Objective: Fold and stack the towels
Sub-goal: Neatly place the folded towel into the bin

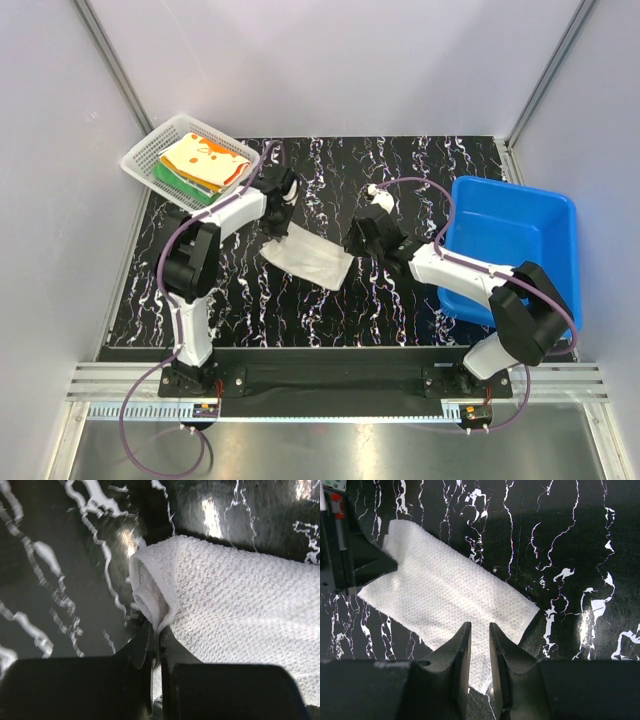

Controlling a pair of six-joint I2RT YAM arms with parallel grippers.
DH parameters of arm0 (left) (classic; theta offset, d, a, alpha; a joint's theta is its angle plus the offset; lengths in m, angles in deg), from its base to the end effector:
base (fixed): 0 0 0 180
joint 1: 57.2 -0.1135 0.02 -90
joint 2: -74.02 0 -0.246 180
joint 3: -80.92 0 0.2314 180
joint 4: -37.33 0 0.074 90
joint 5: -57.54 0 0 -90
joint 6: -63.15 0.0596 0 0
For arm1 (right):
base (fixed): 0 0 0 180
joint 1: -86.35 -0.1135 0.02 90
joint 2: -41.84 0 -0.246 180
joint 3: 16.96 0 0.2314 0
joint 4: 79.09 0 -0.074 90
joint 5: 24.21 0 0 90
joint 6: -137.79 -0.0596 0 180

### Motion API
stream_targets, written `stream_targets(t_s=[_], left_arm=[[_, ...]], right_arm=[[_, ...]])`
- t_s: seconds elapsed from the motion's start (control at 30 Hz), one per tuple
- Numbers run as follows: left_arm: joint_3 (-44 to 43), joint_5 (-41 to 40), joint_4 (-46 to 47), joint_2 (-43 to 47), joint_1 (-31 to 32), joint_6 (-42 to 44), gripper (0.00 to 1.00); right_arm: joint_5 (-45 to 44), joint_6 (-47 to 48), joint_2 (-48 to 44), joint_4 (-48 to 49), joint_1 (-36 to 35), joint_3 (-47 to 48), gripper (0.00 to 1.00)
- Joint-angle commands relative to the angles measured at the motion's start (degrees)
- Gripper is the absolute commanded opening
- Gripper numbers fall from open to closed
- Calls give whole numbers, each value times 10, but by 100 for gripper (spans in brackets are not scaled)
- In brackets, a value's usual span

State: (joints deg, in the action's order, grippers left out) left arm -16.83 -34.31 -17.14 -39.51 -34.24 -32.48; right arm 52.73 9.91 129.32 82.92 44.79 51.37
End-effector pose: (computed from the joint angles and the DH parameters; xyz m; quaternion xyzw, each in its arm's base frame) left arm 0.3562 -0.1488 0.1504 0.1457 0.9742 -0.0269 0.1701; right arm 0.2581 0.2109 0.2036 0.0220 0.8908 0.2043 0.4052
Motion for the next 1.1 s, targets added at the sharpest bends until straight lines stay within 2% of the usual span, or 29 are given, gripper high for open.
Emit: stream_targets(t_s=[0.0, 0.17, 0.43, 0.67, 0.9, 1.07], left_arm=[[-16, -153, -29, 69, 20, -37, 0], [-18, -187, -42, 77, 30, -51, 0], [-31, -251, -27, 85, 25, 11, 0], [-169, -242, -63, 45, -53, 77, 0], [-298, -272, -82, 24, -80, 182, 0], [-414, -273, -109, -21, -124, 202, 0]], right_arm=[[-29, 3, -25, 23, 3, -9, 28], [-27, 4, -16, 23, 3, -7, 28], [-27, 4, -14, 24, 3, -7, 28], [-28, 19, -4, 47, 3, -2, 28], [-14, 37, 48, 57, 10, 38, 29], [-2, 46, 73, 70, 21, 55, 28]])
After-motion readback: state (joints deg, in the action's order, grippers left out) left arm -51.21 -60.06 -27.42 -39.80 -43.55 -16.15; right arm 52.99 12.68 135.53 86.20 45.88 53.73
